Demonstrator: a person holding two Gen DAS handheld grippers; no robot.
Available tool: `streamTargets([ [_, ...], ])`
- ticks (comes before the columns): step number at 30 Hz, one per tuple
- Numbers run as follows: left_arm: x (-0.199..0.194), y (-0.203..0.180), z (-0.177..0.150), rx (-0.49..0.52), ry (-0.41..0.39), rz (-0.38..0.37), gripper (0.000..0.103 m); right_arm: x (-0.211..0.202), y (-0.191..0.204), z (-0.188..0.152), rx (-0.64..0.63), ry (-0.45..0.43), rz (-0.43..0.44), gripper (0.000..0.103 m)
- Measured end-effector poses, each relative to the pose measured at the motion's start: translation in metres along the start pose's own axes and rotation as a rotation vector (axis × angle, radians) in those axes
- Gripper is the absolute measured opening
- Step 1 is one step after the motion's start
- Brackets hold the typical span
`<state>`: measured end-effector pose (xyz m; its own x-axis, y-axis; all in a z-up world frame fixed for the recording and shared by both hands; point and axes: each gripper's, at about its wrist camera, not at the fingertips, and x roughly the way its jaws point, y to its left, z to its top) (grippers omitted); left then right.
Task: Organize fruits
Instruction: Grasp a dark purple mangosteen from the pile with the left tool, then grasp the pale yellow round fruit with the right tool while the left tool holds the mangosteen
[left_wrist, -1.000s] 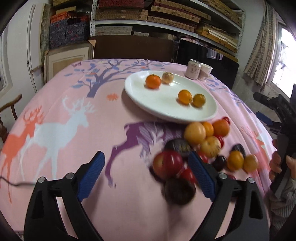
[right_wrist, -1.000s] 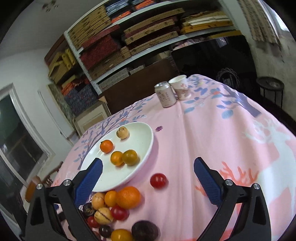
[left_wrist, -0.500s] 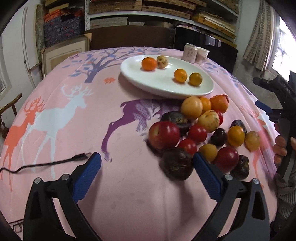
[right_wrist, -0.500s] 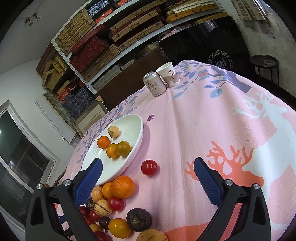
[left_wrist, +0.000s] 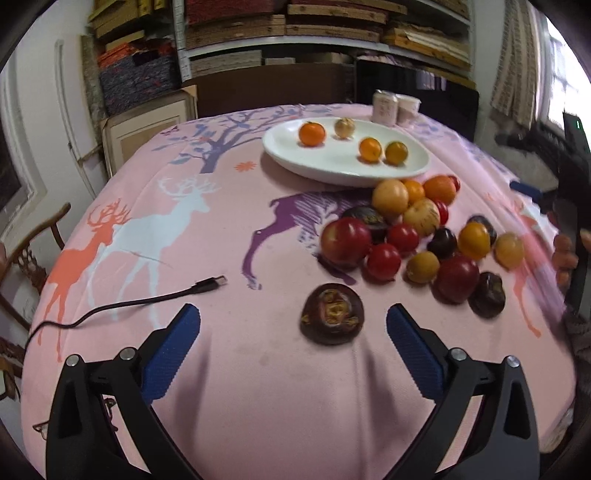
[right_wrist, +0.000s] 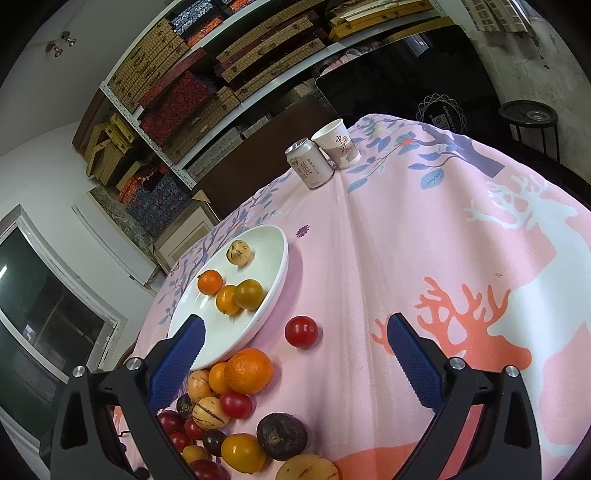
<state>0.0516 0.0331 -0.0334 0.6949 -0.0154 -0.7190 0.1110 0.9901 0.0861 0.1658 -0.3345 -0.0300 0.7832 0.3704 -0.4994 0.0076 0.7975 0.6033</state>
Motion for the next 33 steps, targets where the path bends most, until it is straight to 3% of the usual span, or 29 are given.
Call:
streamTargets([
  [7,0.013,-0.015,0.006,0.058,0.038,-0.077,0.099,0.002,0.001,-0.001,-0.003,0.012,-0.006,0.1],
  [11,0.023,-0.013,0.007,0.047,0.076,-0.131,0.079,0.003,-0.001,-0.001,0.014,0.019,-0.007,0.1],
  [19,0.036,-0.012,0.012,0.028,0.112,-0.139,0.079,0.005,-0.001,-0.002,0.01,0.026,-0.009,0.1],
  [21,0.04,-0.012,0.013,0.023,0.128,-0.145,0.063,0.005,0.0,-0.002,0.008,0.027,-0.01,0.1],
  [25,0.043,-0.01,0.012,0.014,0.144,-0.16,0.055,0.005,-0.001,-0.002,0.011,0.027,-0.01,0.1],
  [28,0.042,-0.011,0.01,0.014,0.136,-0.144,0.042,0.005,-0.001,-0.002,0.011,0.028,-0.011,0.1],
  [33,0.042,0.001,0.013,-0.058,0.12,-0.13,0.042,0.006,0.0,-0.003,-0.003,0.03,-0.007,0.1],
])
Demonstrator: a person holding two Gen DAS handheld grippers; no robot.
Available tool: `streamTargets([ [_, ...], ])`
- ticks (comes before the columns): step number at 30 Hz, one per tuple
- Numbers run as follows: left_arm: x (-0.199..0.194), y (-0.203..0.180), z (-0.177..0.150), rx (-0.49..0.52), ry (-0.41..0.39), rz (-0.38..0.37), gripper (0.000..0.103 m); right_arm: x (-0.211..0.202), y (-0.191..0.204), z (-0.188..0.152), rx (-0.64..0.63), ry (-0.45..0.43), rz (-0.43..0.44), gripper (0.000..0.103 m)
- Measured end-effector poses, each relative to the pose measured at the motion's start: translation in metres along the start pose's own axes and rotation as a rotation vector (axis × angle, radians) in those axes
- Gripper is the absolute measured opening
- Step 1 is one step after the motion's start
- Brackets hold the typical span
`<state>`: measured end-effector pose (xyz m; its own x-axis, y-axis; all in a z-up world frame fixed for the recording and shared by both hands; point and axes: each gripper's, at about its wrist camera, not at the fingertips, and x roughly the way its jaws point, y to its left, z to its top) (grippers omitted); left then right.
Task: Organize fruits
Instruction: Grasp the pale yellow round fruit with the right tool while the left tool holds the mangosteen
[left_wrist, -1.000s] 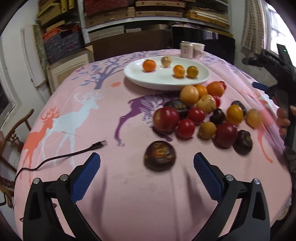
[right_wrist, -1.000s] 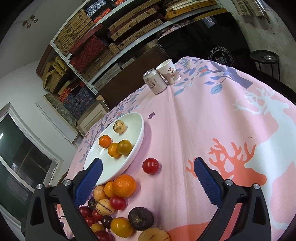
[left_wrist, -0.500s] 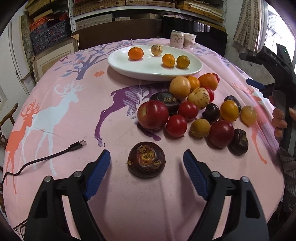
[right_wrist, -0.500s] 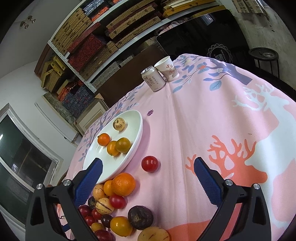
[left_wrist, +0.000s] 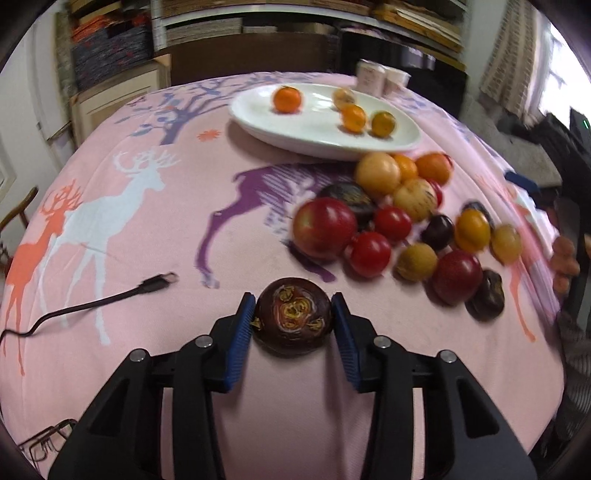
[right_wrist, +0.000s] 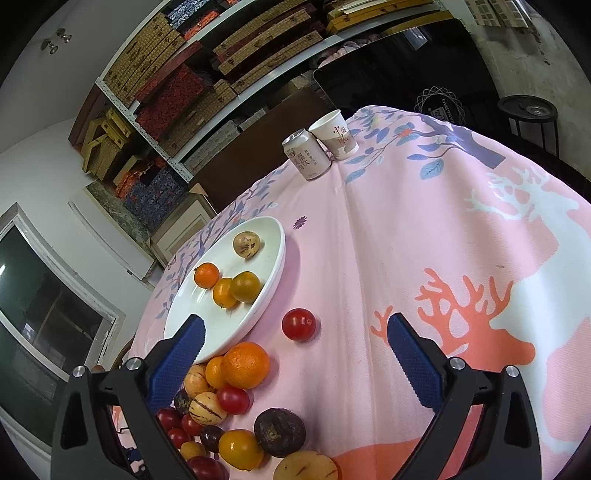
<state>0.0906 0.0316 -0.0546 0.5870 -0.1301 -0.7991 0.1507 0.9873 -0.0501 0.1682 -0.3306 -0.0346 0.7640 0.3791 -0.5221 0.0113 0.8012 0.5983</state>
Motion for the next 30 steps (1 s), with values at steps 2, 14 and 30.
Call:
streamTargets([
  [2,0.005,0.011,0.005,-0.053,0.012,-0.008,0.042,0.001,0.003,-0.001,-0.022,0.003,-0.002,0.1],
  [14,0.014,0.031,0.02,-0.127,-0.011,-0.032,0.042,-0.046,0.02,-0.07,-0.311,0.113,-0.122,0.1],
  [30,0.016,0.032,0.02,-0.12,-0.002,-0.026,0.042,-0.025,0.05,-0.096,-0.549,0.219,-0.264,0.053],
])
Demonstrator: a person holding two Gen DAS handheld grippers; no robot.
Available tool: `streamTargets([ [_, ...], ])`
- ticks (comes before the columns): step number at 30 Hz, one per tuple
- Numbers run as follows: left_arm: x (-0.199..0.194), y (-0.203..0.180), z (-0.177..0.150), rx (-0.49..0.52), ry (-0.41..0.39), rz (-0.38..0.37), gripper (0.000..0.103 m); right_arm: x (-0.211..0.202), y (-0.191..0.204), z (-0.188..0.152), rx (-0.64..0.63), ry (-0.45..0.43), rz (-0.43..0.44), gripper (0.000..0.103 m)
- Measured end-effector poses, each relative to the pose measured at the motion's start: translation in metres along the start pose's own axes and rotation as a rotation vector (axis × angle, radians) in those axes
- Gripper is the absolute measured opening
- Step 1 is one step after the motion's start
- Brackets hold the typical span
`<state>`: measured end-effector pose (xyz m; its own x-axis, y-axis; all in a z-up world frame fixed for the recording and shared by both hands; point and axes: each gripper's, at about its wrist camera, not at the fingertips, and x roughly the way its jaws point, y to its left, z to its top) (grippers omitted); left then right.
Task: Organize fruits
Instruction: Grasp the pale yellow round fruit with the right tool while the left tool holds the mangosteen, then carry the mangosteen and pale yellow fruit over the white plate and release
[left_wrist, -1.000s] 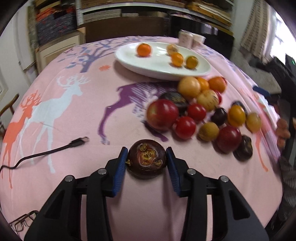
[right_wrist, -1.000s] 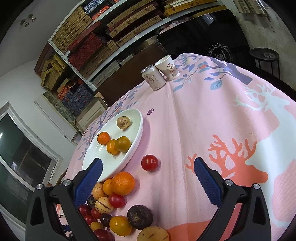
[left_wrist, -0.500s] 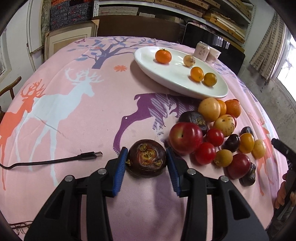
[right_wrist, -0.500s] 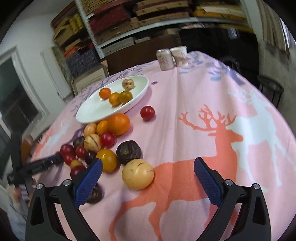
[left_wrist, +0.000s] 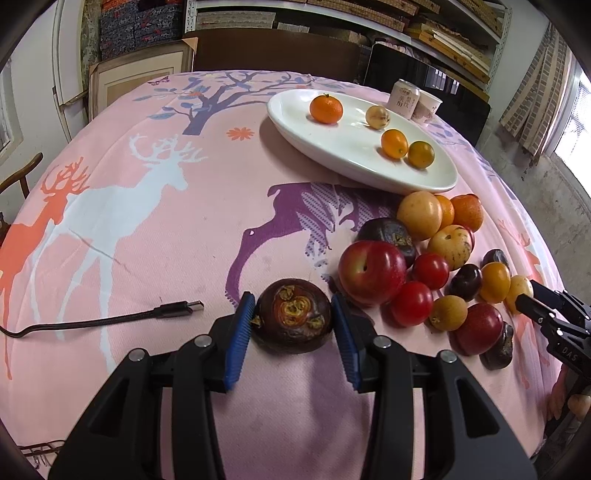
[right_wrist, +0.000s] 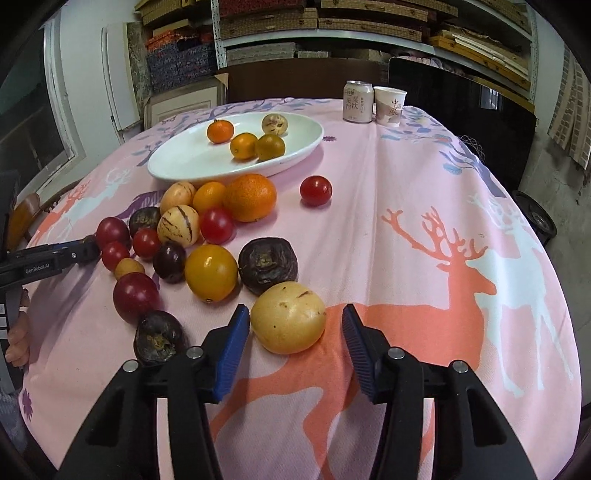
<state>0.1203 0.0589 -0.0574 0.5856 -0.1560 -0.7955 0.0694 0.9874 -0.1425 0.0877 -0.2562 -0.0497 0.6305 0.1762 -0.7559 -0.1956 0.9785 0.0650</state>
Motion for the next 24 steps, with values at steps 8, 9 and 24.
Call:
streamTargets([
  [8,0.001,-0.001,0.0,0.003,0.002,0.002,0.042,0.002,-0.001,0.001,0.015,0.001,0.044,0.044],
  [9,0.001,-0.001,0.0,0.003,0.001,0.002,0.042,0.002,-0.001,0.001,0.016,0.0,0.047,0.044],
  [24,-0.012,-0.012,0.004,0.042,-0.052,0.042,0.042,-0.01,-0.015,0.0,0.097,-0.064,0.087,0.044],
])
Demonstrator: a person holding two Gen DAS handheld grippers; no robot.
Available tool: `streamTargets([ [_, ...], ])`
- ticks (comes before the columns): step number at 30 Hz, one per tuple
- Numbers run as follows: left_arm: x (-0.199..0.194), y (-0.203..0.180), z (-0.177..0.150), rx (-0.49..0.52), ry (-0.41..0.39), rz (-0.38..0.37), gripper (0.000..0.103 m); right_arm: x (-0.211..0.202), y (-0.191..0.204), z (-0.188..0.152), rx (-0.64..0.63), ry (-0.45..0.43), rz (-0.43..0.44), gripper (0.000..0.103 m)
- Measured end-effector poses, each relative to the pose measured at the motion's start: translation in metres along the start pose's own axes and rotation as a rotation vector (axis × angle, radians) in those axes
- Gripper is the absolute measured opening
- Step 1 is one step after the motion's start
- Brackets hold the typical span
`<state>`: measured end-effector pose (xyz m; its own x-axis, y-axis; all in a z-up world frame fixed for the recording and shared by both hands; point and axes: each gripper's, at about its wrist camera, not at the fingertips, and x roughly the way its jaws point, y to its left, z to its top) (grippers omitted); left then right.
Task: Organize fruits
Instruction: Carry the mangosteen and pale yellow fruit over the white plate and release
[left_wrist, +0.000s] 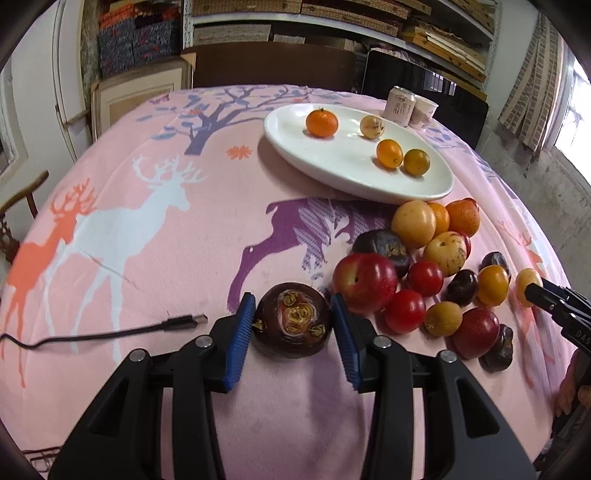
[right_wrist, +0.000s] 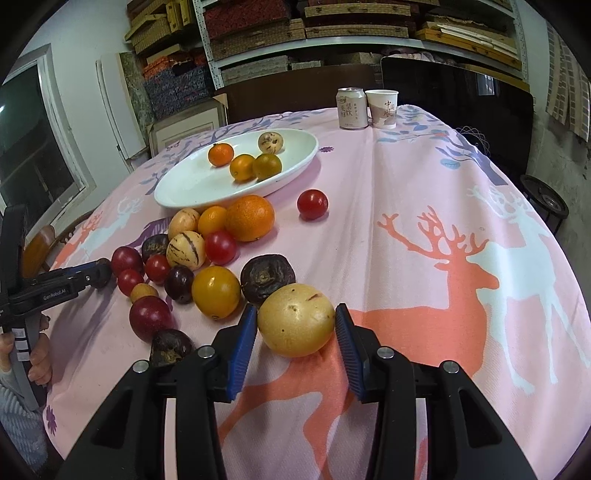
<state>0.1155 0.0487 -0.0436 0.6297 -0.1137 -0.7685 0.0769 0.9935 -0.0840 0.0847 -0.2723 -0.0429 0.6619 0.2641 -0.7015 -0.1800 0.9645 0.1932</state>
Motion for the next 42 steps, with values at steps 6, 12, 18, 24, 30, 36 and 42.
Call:
streamTargets([
  [6,-0.012,0.003,0.009,-0.01,-0.048,-0.007,0.042,-0.003,-0.007,0.001,0.036,-0.012,0.022,0.044],
  [12,-0.017,-0.002,0.039,0.009,-0.067,-0.012,0.042,-0.008,-0.013,0.012,0.066,-0.021,0.067,0.044],
  [18,-0.012,-0.024,0.102,0.032,-0.12,-0.036,0.042,-0.012,-0.004,0.076,0.032,-0.109,0.064,0.044],
  [24,0.031,-0.037,0.133,0.017,-0.1,-0.037,0.042,0.035,0.015,0.145,0.039,-0.102,0.119,0.044],
  [30,0.075,-0.033,0.13,0.025,-0.023,-0.033,0.05,0.095,0.036,0.15,0.018,-0.01,0.181,0.06],
  [36,0.073,-0.023,0.129,-0.01,-0.03,-0.058,0.062,0.081,0.018,0.147,0.092,-0.076,0.209,0.082],
  [42,0.05,-0.022,0.12,0.008,-0.086,-0.024,0.073,0.066,-0.008,0.146,0.183,-0.145,0.19,0.086],
])
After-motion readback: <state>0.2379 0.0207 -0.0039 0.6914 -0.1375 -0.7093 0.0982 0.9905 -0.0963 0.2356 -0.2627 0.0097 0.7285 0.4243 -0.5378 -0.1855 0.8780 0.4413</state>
